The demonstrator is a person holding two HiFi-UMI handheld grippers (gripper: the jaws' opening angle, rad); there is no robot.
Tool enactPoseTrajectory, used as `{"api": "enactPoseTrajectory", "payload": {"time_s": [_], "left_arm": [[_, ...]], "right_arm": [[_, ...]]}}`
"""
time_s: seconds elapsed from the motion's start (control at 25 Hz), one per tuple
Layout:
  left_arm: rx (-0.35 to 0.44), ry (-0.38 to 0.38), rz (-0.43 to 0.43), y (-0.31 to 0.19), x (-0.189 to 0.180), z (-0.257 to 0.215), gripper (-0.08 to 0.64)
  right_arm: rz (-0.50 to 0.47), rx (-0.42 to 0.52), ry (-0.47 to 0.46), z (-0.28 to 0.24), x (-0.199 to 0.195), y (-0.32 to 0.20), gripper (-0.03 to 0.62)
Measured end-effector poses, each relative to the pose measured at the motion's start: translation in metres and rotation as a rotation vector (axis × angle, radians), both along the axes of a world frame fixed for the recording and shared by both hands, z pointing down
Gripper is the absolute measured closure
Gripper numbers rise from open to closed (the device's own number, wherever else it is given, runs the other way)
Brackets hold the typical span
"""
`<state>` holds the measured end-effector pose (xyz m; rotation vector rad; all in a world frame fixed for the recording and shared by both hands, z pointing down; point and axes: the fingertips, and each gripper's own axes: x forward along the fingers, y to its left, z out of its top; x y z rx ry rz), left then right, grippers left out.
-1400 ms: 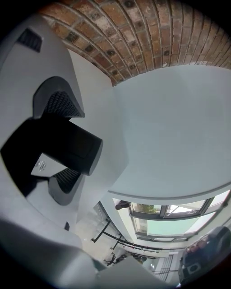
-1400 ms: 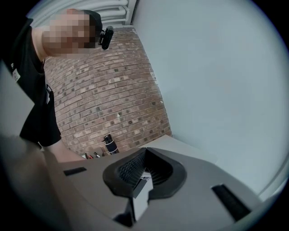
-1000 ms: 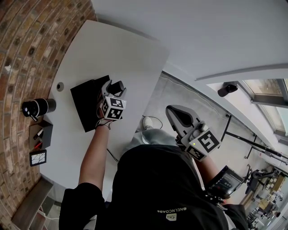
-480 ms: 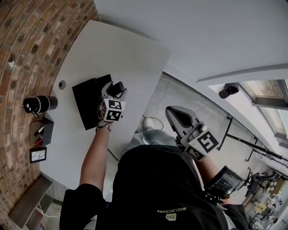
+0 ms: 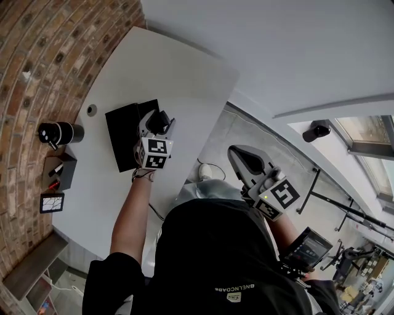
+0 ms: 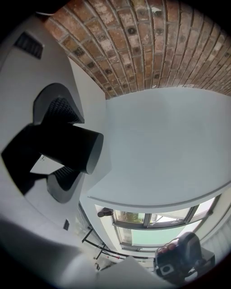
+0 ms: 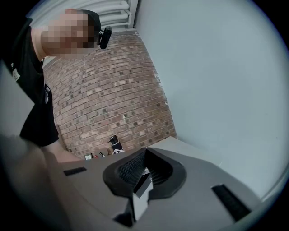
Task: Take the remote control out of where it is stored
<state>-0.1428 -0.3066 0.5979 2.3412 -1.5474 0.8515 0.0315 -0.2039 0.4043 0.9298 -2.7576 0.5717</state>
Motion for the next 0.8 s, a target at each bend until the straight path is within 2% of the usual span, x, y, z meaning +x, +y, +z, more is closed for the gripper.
{"api": "enactPoseTrajectory", "payload": {"time_s": [0.8], "left_arm": [[0.085, -0.009, -0.105, 0.024, -0.018, -0.042, 0.296]], "right_arm": [[-0.101, 0.021, -0.035, -0.006, -0.003, 0.006, 0.587]]}}
